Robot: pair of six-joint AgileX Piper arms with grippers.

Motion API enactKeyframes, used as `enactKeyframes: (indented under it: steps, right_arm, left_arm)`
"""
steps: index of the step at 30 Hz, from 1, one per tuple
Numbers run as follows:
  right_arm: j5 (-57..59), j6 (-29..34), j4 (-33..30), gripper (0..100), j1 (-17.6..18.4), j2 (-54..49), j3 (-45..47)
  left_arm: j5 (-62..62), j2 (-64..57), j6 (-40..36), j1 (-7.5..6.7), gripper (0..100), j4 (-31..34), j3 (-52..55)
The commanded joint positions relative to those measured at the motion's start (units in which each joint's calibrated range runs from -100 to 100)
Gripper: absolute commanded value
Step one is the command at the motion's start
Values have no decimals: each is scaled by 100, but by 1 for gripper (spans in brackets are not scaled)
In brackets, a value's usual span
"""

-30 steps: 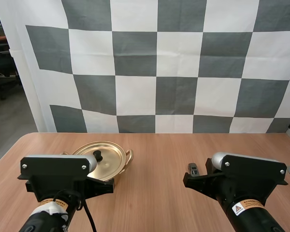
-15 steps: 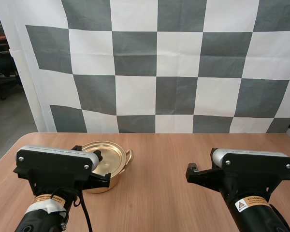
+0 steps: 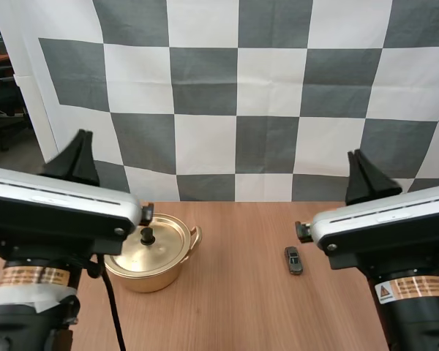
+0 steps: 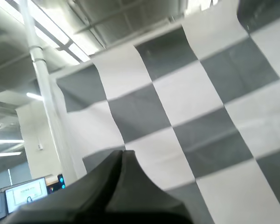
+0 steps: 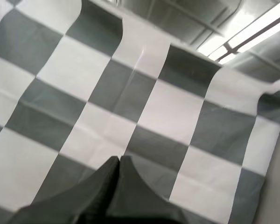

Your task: Open the pot, put the car inside, and close it

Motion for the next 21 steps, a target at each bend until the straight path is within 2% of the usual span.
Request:
enactKeyframes:
  steps: [1, 5, 9, 14, 21]
  right_arm:
    - [2804, 12, 1132, 0, -1, 385, -1351]
    - [4636, 12, 1132, 0, -1, 1239, -2477]
    - [5913, 12, 1110, 0, -1, 1910, -3310]
    - [7306, 50, 1161, 0, -1, 2719, -3834]
    - [10436, 50, 1230, 0, -1, 4152, -4731]
  left_arm:
    - [5232, 376, -527, -1, 0, -619, -1637]
    - [7457, 1187, -535, -1, 0, -838, -2964]
    - [9237, 2095, -535, -1, 0, -1161, -4081]
    - [10560, 3223, -535, -1, 0, -1328, -4981]
    - [11827, 4512, -535, -1, 0, -1281, -5526]
